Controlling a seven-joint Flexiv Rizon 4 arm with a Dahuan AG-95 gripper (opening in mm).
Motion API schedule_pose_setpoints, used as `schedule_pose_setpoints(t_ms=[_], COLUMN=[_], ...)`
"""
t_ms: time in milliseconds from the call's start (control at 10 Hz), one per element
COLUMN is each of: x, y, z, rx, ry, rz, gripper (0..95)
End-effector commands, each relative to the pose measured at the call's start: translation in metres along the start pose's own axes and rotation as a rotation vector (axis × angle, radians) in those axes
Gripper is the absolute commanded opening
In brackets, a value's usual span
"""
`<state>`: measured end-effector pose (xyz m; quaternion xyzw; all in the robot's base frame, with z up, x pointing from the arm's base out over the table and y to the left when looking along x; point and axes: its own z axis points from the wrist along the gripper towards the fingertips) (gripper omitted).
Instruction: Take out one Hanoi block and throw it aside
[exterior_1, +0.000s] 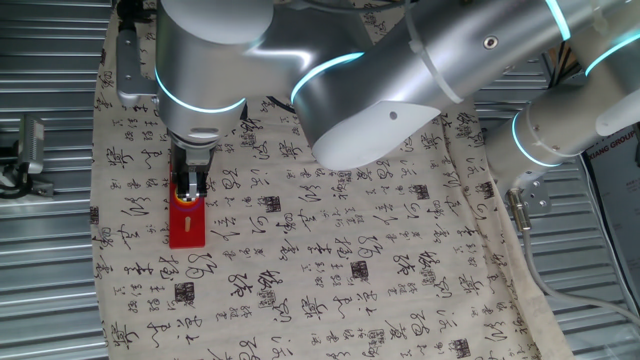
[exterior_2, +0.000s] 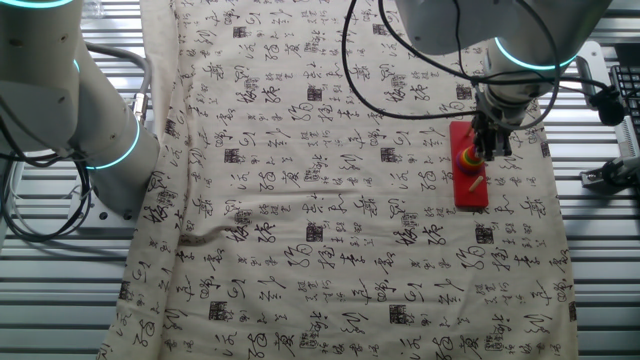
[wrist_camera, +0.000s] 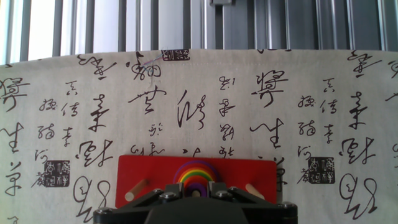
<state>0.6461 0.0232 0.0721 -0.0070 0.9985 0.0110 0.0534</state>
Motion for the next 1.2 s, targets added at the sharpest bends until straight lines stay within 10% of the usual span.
schedule_pose_setpoints(t_ms=[100,900,1000,1200], x=[0.0001,0.0001,0.0001,0.0001], y=[-0.0002,-0.0002,-0.0002,-0.0002], z=[0.0,0.0,0.0,0.0], rx=[0.0,-0.002,-0.004,-0.004], ry=[0.0,0.001,0.001,0.001], rz=[0.0,0.007,0.009,0.009], gripper=[19.0,19.0,0.0,0.0])
